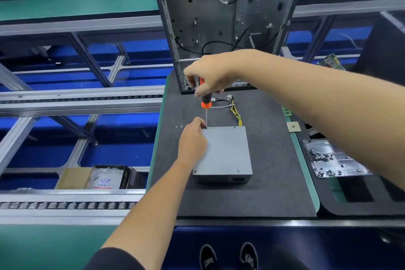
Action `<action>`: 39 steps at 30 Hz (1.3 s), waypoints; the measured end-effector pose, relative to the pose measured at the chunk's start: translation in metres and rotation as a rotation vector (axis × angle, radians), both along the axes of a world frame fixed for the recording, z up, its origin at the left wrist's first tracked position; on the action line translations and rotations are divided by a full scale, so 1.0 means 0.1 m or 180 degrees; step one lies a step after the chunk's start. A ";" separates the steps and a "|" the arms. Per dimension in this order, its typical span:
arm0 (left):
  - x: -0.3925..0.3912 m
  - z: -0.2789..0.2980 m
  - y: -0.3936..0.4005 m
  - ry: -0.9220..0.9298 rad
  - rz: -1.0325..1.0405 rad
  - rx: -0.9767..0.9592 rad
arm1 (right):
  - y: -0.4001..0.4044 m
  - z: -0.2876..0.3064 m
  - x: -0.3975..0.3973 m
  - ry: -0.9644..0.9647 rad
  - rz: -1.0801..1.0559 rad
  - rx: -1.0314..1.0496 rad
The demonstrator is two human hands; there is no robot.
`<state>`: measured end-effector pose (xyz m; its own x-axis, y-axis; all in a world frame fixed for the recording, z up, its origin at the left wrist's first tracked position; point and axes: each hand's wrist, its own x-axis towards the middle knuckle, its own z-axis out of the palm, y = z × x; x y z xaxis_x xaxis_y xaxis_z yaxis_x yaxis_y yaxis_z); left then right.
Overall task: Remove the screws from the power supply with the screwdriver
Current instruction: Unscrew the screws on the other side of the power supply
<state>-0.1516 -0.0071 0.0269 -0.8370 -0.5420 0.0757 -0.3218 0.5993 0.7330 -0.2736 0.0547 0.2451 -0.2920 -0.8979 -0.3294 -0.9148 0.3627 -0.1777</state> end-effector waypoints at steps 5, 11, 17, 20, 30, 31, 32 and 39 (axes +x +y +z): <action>0.00 0.01 0.00 -0.0031 0.0022 -0.0025 | 0.03 0.03 -0.03 -0.0071 0.0272 -0.0188; -0.01 0.00 0.00 -0.0062 0.0024 0.0043 | 0.03 0.00 0.03 0.0254 -0.0181 0.0119; -0.01 -0.01 0.00 -0.0150 0.0105 0.0219 | 0.00 -0.03 0.05 0.0572 -0.0294 0.0035; -0.01 0.01 0.01 -0.0151 0.0111 0.0229 | 0.01 -0.05 0.01 0.0311 0.0106 -0.0342; -0.01 0.01 0.00 -0.0236 0.0093 0.0206 | 0.08 -0.03 0.00 0.0110 -0.0215 -0.0156; -0.01 0.01 0.00 -0.0266 0.0099 0.0190 | 0.07 -0.03 0.02 0.0443 -0.0334 -0.0025; -0.01 0.02 0.00 -0.0295 0.0106 0.0166 | 0.06 -0.04 0.04 0.0771 -0.0350 0.0028; -0.02 0.03 0.01 -0.0348 0.0098 0.0104 | 0.02 0.03 0.02 -0.0105 0.0245 -0.0232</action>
<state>-0.1536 -0.0058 0.0297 -0.8221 -0.5683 -0.0333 -0.4189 0.5643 0.7114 -0.2716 0.0563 0.2485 -0.2113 -0.9392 -0.2708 -0.9326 0.2767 -0.2316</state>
